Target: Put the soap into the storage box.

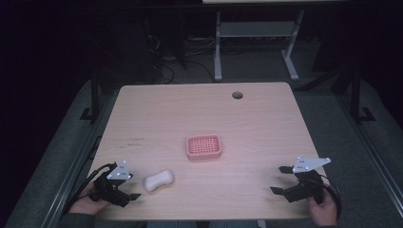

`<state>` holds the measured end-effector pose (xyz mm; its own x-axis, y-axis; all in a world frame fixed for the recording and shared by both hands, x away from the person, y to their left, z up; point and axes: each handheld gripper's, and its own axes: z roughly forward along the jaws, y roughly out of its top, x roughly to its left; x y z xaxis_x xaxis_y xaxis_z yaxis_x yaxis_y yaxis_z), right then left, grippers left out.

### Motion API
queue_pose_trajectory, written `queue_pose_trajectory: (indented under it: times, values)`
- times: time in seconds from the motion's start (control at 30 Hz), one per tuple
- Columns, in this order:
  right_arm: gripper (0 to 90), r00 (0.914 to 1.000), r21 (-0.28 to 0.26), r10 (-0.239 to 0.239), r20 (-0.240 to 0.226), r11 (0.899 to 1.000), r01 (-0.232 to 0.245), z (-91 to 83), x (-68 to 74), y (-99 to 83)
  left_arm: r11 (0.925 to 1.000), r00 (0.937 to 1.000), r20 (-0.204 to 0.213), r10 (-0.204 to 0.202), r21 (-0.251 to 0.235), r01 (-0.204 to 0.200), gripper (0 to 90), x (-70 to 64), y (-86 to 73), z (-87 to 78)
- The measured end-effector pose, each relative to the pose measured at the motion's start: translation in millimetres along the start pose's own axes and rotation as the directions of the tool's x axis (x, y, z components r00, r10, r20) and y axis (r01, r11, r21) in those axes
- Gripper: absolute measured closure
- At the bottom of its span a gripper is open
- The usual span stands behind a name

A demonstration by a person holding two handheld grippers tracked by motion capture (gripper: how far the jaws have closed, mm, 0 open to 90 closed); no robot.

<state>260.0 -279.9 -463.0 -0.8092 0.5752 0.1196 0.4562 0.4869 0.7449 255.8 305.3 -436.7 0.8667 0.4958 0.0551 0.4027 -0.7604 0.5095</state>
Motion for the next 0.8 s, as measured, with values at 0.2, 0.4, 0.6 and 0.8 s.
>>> queue_pose_trajectory:
  times: [0.2, 0.4, 0.6, 0.8]
  values:
    - [14.1, 1.0, 0.003, -0.001, -0.001, 1.0, 0.001, 0.7, 0.2, 0.0, 1.0, 1.0, 0.003, 0.006, 0.003, -0.006, 24.3, -1.8, 2.1, 0.9]
    - [14.1, 1.0, 0.006, -0.005, -0.004, 1.0, 0.005, 1.4, 0.2, 0.6, 0.9999, 0.9999, 0.003, 0.015, -0.004, -0.015, 24.4, -2.2, 4.0, 0.6]
    - [14.1, 1.0, 0.004, -0.006, -0.006, 1.0, 0.006, 1.8, 0.4, 1.0, 0.9999, 0.9998, 0.006, 0.016, -0.003, -0.016, 24.4, -3.8, 6.5, 1.6]
    - [14.2, 0.9999, 0.006, -0.008, -0.007, 1.0, 0.008, 2.1, 0.4, 1.4, 0.9996, 0.9996, 0.006, 0.029, -0.002, -0.029, 24.4, -4.6, 8.8, 2.1]
